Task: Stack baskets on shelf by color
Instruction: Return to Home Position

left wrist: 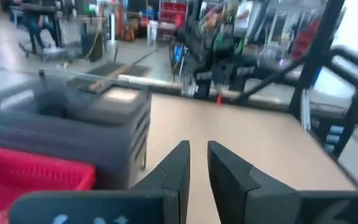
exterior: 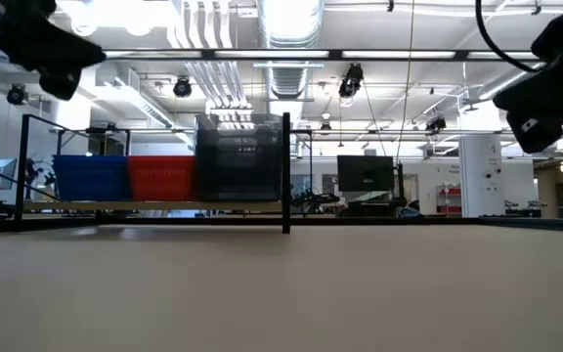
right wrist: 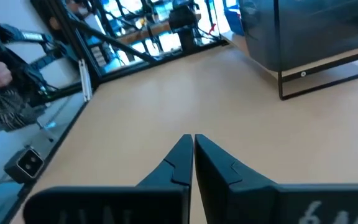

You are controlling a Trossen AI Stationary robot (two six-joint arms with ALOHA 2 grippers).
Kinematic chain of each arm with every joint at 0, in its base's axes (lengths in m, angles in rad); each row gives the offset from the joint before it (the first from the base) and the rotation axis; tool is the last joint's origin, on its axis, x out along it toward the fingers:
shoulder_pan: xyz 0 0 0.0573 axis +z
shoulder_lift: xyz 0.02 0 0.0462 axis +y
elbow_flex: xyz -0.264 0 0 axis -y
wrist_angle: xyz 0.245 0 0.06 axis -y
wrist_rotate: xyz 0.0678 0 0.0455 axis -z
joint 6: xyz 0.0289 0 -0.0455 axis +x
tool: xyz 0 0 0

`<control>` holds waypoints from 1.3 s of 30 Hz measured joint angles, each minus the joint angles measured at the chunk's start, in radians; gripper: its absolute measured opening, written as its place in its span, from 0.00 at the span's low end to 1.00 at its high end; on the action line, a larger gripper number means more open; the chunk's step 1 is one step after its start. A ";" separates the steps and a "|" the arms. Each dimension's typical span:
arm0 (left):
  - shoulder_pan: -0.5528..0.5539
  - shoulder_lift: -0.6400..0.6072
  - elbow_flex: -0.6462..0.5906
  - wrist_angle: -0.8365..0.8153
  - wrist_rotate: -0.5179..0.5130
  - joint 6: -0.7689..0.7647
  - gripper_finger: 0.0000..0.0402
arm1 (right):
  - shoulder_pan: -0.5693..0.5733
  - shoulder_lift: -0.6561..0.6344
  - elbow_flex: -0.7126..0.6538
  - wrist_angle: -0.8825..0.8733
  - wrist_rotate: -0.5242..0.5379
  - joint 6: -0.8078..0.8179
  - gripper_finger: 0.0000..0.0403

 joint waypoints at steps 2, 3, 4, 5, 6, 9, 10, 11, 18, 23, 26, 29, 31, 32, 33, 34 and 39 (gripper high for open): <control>0.000 0.025 -0.010 0.039 0.001 -0.001 0.10 | 0.000 -0.018 -0.021 0.022 0.001 -0.020 0.02; 0.001 0.032 -0.021 0.042 -0.005 0.000 0.10 | 0.001 -0.019 -0.021 0.019 0.000 -0.022 0.02; 0.001 0.028 -0.030 0.043 -0.002 0.000 0.10 | 0.001 -0.023 -0.021 0.015 0.003 -0.025 0.02; 0.001 0.013 -0.042 0.031 0.013 -0.001 0.10 | 0.001 -0.023 -0.021 0.020 0.004 -0.033 0.02; 0.001 0.002 -0.055 0.034 0.027 -0.002 0.10 | 0.002 -0.022 -0.021 0.028 0.006 -0.038 0.02; 0.001 -0.005 -0.086 0.071 0.032 0.002 0.10 | 0.002 -0.027 -0.021 0.036 0.008 -0.058 0.02; 0.001 -0.004 -0.090 0.097 0.028 0.006 0.10 | 0.002 -0.025 -0.021 0.039 0.009 -0.059 0.02; 0.001 0.004 -0.103 0.117 0.031 0.015 0.10 | 0.002 -0.025 -0.021 0.042 0.009 -0.064 0.02; 0.002 -0.005 -0.230 0.371 0.079 0.105 0.10 | 0.002 -0.018 -0.021 0.047 0.010 -0.068 0.02; 0.003 -0.005 -0.301 0.502 0.132 0.139 0.10 | 0.002 -0.013 -0.021 0.047 0.011 -0.069 0.02; 0.003 0.001 -0.314 0.542 0.158 0.155 0.10 | 0.002 -0.012 -0.022 0.045 0.016 -0.076 0.02; 0.004 0.006 -0.314 0.543 0.155 0.156 0.10 | 0.002 -0.014 -0.022 0.045 0.038 -0.076 0.02; 0.003 0.003 -0.314 0.539 0.156 0.160 0.10 | 0.001 -0.012 -0.022 0.045 0.049 -0.085 0.02; 0.003 0.004 -0.314 0.539 0.155 0.162 0.10 | 0.000 -0.014 -0.022 0.045 0.069 -0.089 0.02; 0.003 0.004 -0.314 0.538 0.155 0.163 0.10 | -0.005 -0.021 -0.022 0.047 0.089 -0.093 0.02; 0.003 0.004 -0.314 0.536 0.155 0.164 0.10 | -0.016 -0.028 -0.022 0.048 0.098 -0.096 0.02; 0.003 0.011 -0.315 0.534 0.152 0.164 0.10 | -0.150 -0.089 -0.022 0.048 -0.023 -0.134 0.02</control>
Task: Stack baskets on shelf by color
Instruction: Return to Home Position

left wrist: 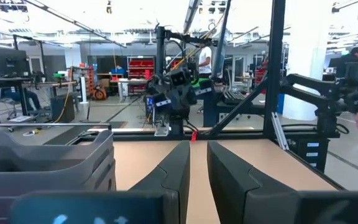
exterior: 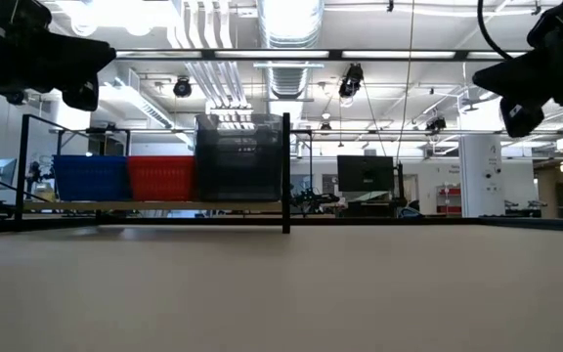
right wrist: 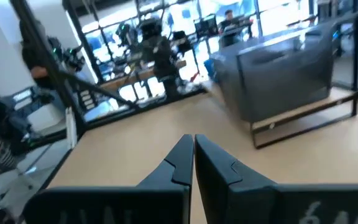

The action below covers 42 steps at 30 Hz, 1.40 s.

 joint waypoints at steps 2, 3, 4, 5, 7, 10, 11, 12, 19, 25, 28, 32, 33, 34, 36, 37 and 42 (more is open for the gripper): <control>0.000 0.001 0.000 -0.002 0.000 0.000 0.10 | -0.084 -0.031 0.000 0.000 -0.072 -0.028 0.02; 0.000 0.001 -0.001 -0.003 -0.001 0.000 0.10 | -0.132 -0.047 0.000 0.000 -0.118 -0.041 0.02; 0.000 0.001 -0.001 -0.002 -0.001 0.000 0.10 | -0.181 -0.062 0.000 0.000 -0.175 -0.051 0.02; 0.000 0.001 -0.001 -0.002 -0.001 0.000 0.10 | -0.233 -0.076 0.000 0.000 -0.234 -0.059 0.02; 0.000 0.001 -0.001 -0.002 -0.002 0.000 0.10 | -0.333 -0.101 0.000 -0.004 -0.358 -0.074 0.02; 0.000 0.006 -0.002 -0.003 -0.003 -0.001 0.10 | -0.462 -0.121 0.000 -0.004 -0.527 -0.103 0.02; 0.000 0.009 -0.002 -0.003 -0.003 -0.002 0.10 | -0.498 -0.124 0.000 -0.004 -0.573 -0.106 0.02; 0.000 0.012 -0.002 -0.004 -0.003 -0.003 0.10 | -0.527 -0.125 0.000 -0.005 -0.606 -0.106 0.02; 0.000 0.041 -0.002 -0.004 -0.003 -0.010 0.10 | -0.589 -0.124 0.000 -0.018 -0.640 -0.128 0.02; 0.000 0.058 -0.003 -0.003 -0.003 -0.010 0.10 | -0.588 -0.123 0.000 -0.066 -0.677 -0.107 0.02; 0.000 0.065 -0.003 -0.003 -0.006 -0.009 0.10 | -0.586 -0.123 0.000 -0.124 -0.678 -0.104 0.02; 0.000 0.081 -0.003 -0.003 -0.006 -0.003 0.10 | -0.586 -0.122 0.000 -0.183 -0.673 -0.119 0.02; 0.000 0.087 -0.003 -0.004 -0.006 -0.003 0.10 | -0.586 -0.121 0.000 -0.186 -0.673 -0.119 0.02; 0.000 0.093 -0.003 -0.005 -0.006 -0.003 0.10 | -0.585 -0.117 0.000 -0.186 -0.673 -0.119 0.02; 0.000 0.108 -0.003 -0.017 -0.006 -0.003 0.10 | -0.585 -0.109 0.000 -0.187 -0.673 -0.125 0.02; 0.000 0.116 -0.003 -0.027 -0.006 -0.003 0.10 | -0.585 -0.106 0.000 -0.187 -0.673 -0.127 0.02; 0.000 0.158 -0.003 -0.038 -0.006 -0.004 0.10 | -0.585 -0.087 0.000 -0.188 -0.673 -0.097 0.02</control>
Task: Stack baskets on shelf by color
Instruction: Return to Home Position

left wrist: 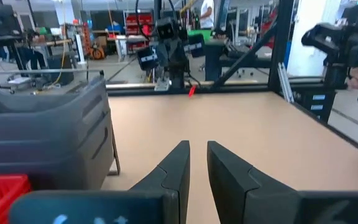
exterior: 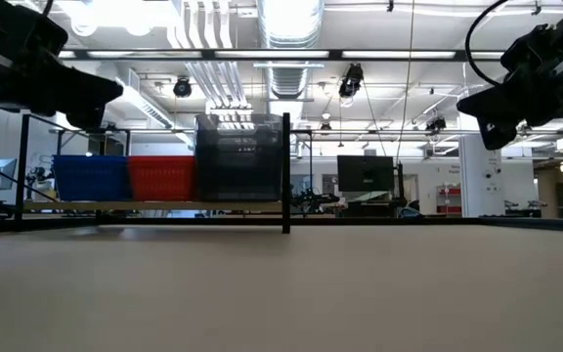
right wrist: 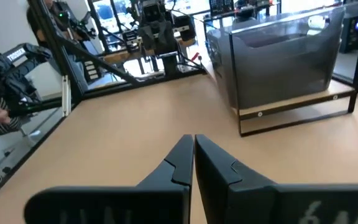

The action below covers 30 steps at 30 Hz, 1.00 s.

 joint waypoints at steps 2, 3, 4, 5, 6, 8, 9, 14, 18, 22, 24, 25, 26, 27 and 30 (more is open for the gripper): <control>0.000 0.014 0.000 0.000 0.000 0.000 0.10 | 0.000 0.008 0.000 0.001 0.000 0.027 0.02; 0.000 0.021 0.000 0.000 0.000 0.000 0.10 | 0.000 0.010 0.000 0.002 0.000 0.034 0.02; 0.000 0.028 0.000 0.000 0.000 -0.001 0.10 | 0.000 0.012 0.000 0.002 0.000 0.035 0.02; 0.000 0.033 0.000 -0.001 0.000 -0.002 0.10 | 0.000 0.012 0.000 0.002 0.000 0.035 0.02; 0.000 0.037 0.000 0.000 0.000 -0.002 0.10 | 0.000 0.012 0.000 0.002 0.000 0.039 0.02; 0.000 0.048 0.000 0.000 0.000 -0.002 0.10 | 0.000 0.012 0.000 0.002 -0.001 0.041 0.02; 0.000 0.052 0.000 0.000 0.000 -0.002 0.10 | 0.000 0.012 0.000 0.002 -0.001 0.041 0.02; 0.000 0.073 0.000 0.001 0.000 -0.002 0.10 | 0.000 0.012 0.000 0.003 -0.001 0.041 0.02; 0.000 0.087 0.000 0.001 0.000 -0.002 0.10 | 0.000 0.012 0.000 0.003 -0.001 0.039 0.02; 0.000 0.099 0.000 0.001 0.000 -0.002 0.10 | 0.000 0.012 0.000 0.004 -0.001 0.039 0.02; 0.000 0.104 0.000 0.001 0.000 -0.002 0.10 | 0.000 0.012 0.000 0.004 -0.001 0.039 0.02; 0.000 0.106 0.000 0.001 0.000 -0.002 0.10 | 0.000 0.012 0.000 0.004 -0.001 0.039 0.02; 0.000 0.106 0.000 0.000 0.000 -0.002 0.10 | 0.000 0.012 0.000 0.004 -0.001 0.039 0.02; 0.000 0.097 0.000 -0.002 0.000 -0.002 0.10 | 0.000 0.012 0.000 0.004 -0.001 0.039 0.02; 0.003 0.022 0.000 -0.003 0.001 -0.002 0.10 | 0.000 0.012 0.000 0.004 -0.001 0.039 0.02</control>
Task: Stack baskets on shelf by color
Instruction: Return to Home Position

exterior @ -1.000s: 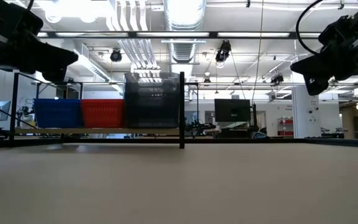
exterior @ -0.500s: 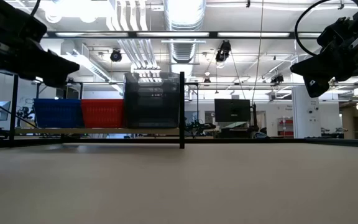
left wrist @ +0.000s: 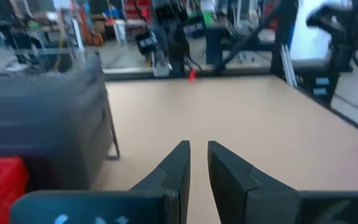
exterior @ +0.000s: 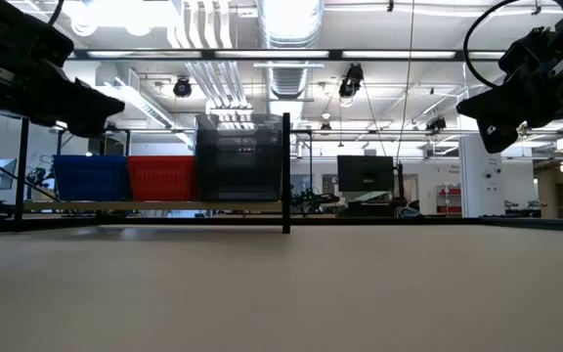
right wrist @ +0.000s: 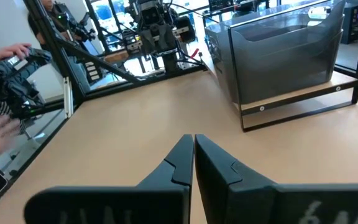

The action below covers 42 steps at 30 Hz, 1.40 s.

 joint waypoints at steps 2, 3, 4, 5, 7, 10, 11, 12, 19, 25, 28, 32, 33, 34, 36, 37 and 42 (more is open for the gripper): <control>0.013 -0.063 0.000 -0.002 -0.001 0.000 0.10 | 0.000 0.000 0.000 0.000 0.000 0.000 0.02; 0.019 -0.102 0.000 -0.001 0.000 -0.003 0.10 | 0.000 0.000 0.000 0.000 0.000 0.000 0.02; 0.024 -0.136 0.000 0.000 0.000 -0.020 0.10 | 0.000 0.000 0.000 0.000 0.000 0.000 0.02; 0.030 -0.167 0.000 -0.002 0.000 -0.031 0.10 | 0.000 0.000 0.000 0.000 0.000 0.000 0.02; 0.042 -0.208 0.000 0.022 0.001 -0.028 0.10 | 0.000 0.000 0.000 0.000 0.000 0.000 0.02; 0.052 -0.190 0.000 -0.023 0.002 -0.022 0.10 | 0.000 0.001 0.000 0.001 -0.001 -0.001 0.02; 0.053 -0.196 0.000 -0.053 0.002 -0.020 0.10 | 0.000 0.001 0.000 0.001 0.003 -0.001 0.02; 0.055 -0.198 0.000 -0.070 0.006 -0.013 0.10 | 0.000 0.000 0.000 0.000 0.006 -0.001 0.02; 0.100 -0.197 0.000 -0.080 0.011 0.003 0.10 | 0.000 0.000 0.000 0.000 0.010 -0.001 0.02; 0.139 -0.197 0.000 -0.084 0.015 -0.003 0.10 | 0.000 0.002 0.000 0.000 0.010 -0.001 0.02; 0.140 -0.197 0.000 -0.085 0.016 -0.003 0.10 | 0.000 0.002 0.000 0.000 0.010 -0.001 0.02; 0.140 -0.191 0.000 -0.075 0.015 -0.005 0.10 | 0.000 0.002 0.000 0.000 0.010 -0.001 0.02; 0.140 -0.186 0.000 -0.067 0.011 -0.005 0.10 | 0.000 0.002 0.000 0.000 0.010 -0.001 0.02; 0.140 -0.183 0.000 -0.050 0.008 -0.004 0.10 | 0.000 0.002 0.000 0.000 0.010 -0.001 0.02; 0.140 -0.180 0.000 -0.034 0.008 -0.005 0.10 | 0.000 0.002 0.000 0.000 0.010 -0.001 0.02; 0.140 -0.178 0.000 -0.030 0.008 -0.004 0.10 | 0.000 0.002 0.000 0.000 0.010 -0.001 0.02; 0.140 -0.171 0.000 -0.023 0.009 -0.004 0.10 | 0.000 0.002 0.000 0.000 0.010 -0.001 0.02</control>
